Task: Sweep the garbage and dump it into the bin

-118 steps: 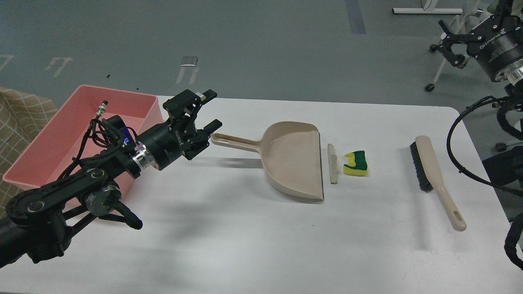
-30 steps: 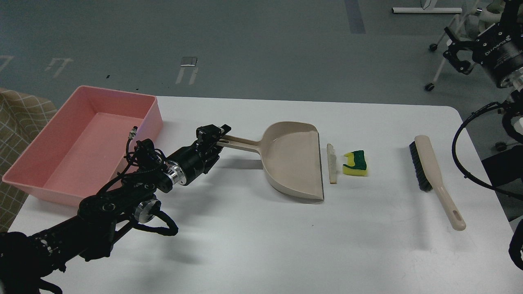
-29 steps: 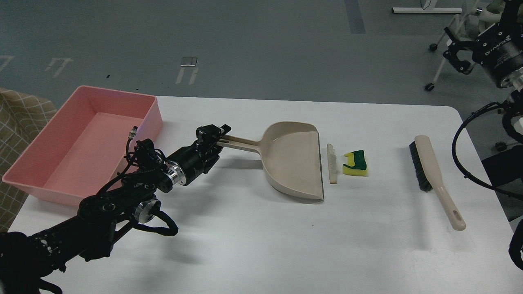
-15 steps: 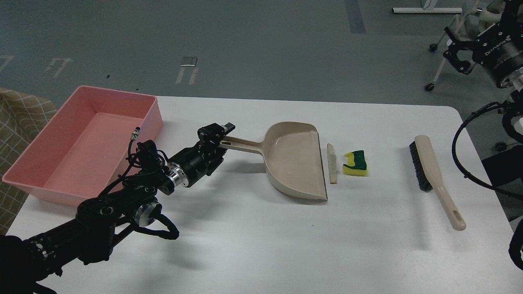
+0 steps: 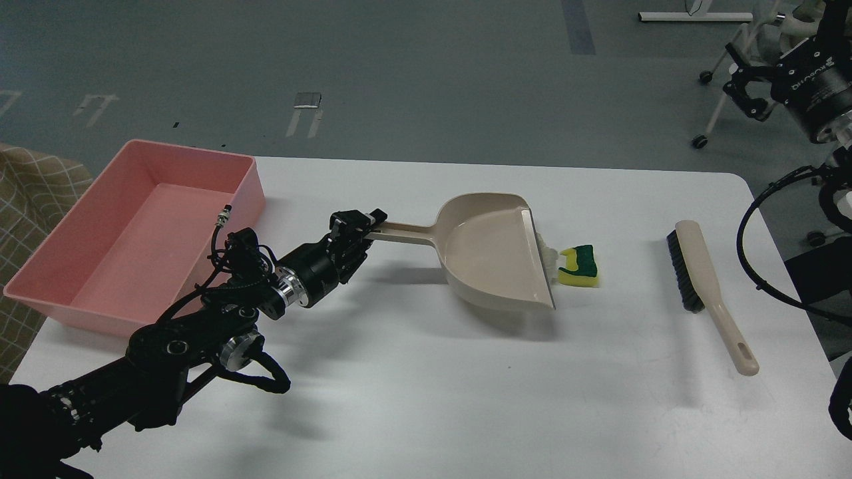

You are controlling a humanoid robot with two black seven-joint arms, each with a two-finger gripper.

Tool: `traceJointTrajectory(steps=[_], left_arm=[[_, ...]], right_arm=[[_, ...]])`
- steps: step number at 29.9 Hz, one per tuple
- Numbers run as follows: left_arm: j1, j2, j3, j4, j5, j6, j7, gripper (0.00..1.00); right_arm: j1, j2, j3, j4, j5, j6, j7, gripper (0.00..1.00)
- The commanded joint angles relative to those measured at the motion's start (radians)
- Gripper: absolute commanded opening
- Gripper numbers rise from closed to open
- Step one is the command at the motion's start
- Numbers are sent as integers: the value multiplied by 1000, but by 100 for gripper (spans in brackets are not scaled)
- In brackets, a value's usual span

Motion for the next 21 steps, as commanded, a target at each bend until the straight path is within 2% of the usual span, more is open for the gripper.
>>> traceJointTrajectory(steps=[1, 4, 11, 14, 15, 17, 21], left_arm=[[-1, 1, 1, 0, 4, 0, -11, 8], [-1, 2, -1, 0, 7, 0, -12, 4], [-11, 19, -1, 0, 18, 0, -15, 4], [-15, 56, -2, 0, 62, 0, -26, 4], [-17, 62, -2, 0, 73, 0, -27, 4], [-17, 63, -2, 0, 73, 0, -27, 4], [-15, 63, -1, 0, 75, 2, -26, 4]], right_arm=[[1, 0, 0, -1, 0, 0, 0, 100], [1, 0, 0, 1, 0, 0, 0, 100], [7, -6, -2, 19, -14, 0, 0, 100], [4, -99, -40, 22, -92, 0, 0, 100], [12, -147, -86, 25, -186, 0, 0, 100], [16, -175, -129, 34, -268, 0, 5, 100], [-25, -265, -173, 169, -463, 0, 67, 100]])
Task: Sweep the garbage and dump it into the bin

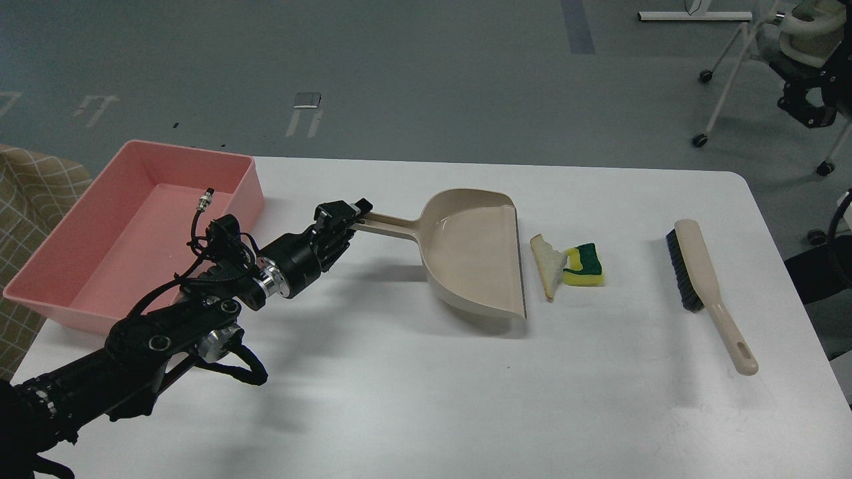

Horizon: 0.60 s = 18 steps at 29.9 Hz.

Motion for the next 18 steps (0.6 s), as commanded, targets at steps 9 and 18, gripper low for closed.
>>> traceJointTrajectory(steps=[9, 18], left_arm=[[9, -2, 0, -2, 8, 0, -7, 3], [14, 5, 2, -2, 6, 0, -13, 2]], right_arm=[[-177, -403, -246, 384, -281, 0, 87, 100], [-281, -477, -403, 552, -503, 0, 98, 100]])
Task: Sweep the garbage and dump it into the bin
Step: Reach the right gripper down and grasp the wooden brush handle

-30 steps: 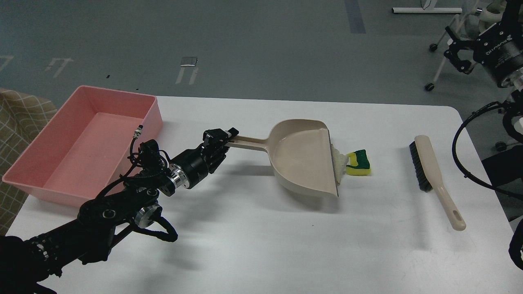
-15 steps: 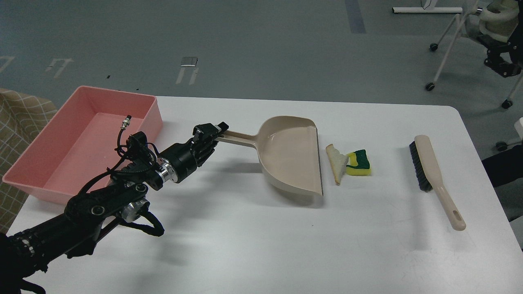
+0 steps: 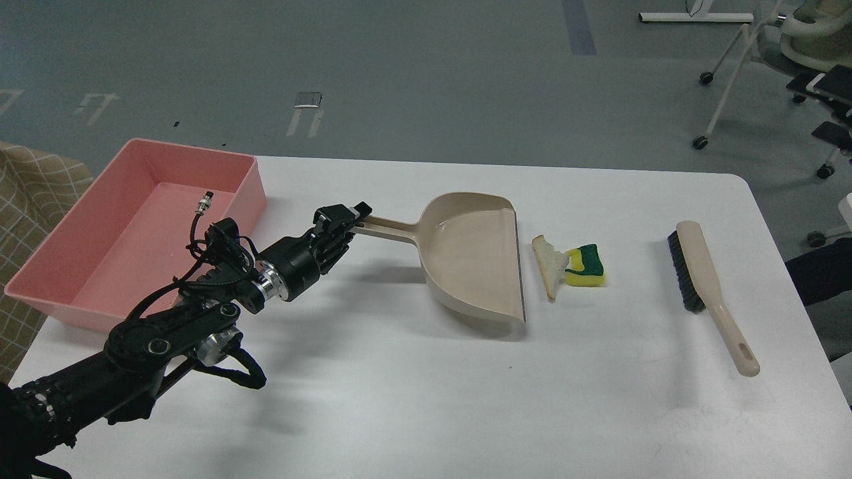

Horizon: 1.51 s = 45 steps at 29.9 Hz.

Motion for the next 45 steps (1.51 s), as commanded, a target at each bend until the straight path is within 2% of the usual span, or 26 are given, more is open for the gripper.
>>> traceJointTrajectory(steps=[1, 3, 11, 18, 20, 22, 25, 32, 35, 40, 45], left_arm=[[2, 2, 2, 0, -1, 0, 0, 2], [2, 1, 2, 0, -1, 2, 1, 2], [3, 4, 0, 0, -1, 2, 0, 2], [6, 7, 0, 0, -1, 2, 0, 2], [9, 2, 0, 0, -1, 2, 0, 2], [17, -1, 0, -1, -1, 2, 0, 2], [19, -1, 2, -1, -1, 2, 0, 2], [17, 7, 2, 0, 1, 2, 0, 2], [19, 7, 2, -1, 1, 2, -2, 2], [20, 8, 3, 0, -1, 2, -3, 2], [20, 10, 2, 0, -1, 2, -3, 2]], right_arm=[[-84, -65, -34, 128, -170, 0, -4, 100], [-137, -77, -34, 197, -238, 0, -6, 100], [-303, -120, -37, 286, -298, 0, -23, 100], [-371, -116, -40, 265, -353, 0, -27, 96], [-397, -97, -40, 268, -356, 0, -56, 83], [-412, -76, -40, 266, -358, 0, -79, 75], [-430, -64, -40, 265, -358, 0, -86, 72], [-433, -11, -37, 265, -359, 0, -92, 72], [-433, 6, -38, 265, -361, 0, -132, 71], [-435, 27, -41, 266, -388, 0, -141, 56], [-433, 44, -41, 265, -405, 0, -141, 54]])
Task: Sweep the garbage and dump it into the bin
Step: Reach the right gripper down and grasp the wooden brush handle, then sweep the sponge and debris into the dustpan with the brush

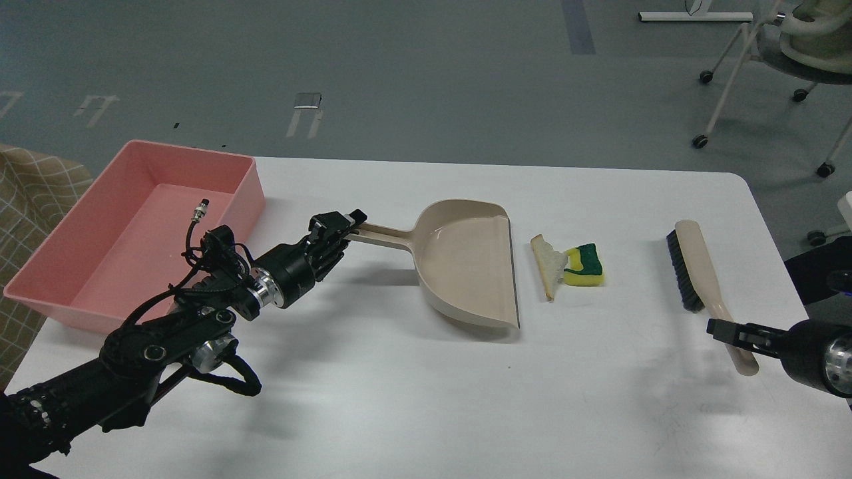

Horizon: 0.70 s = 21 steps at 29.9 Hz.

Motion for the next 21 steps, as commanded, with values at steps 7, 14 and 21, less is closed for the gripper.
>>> traceJointTrajectory(steps=[7, 14, 21], left_arm=[[3, 0, 0, 1, 0, 0, -3, 2], [14, 0, -1, 1, 0, 0, -3, 2], [14, 0, -1, 3, 1, 2, -3, 2]], right_arm=[[1, 12, 0, -2, -9, 0, 0, 36], [0, 12, 0, 1, -6, 0, 3, 0], [-2, 20, 1, 24, 5, 0, 29, 0]])
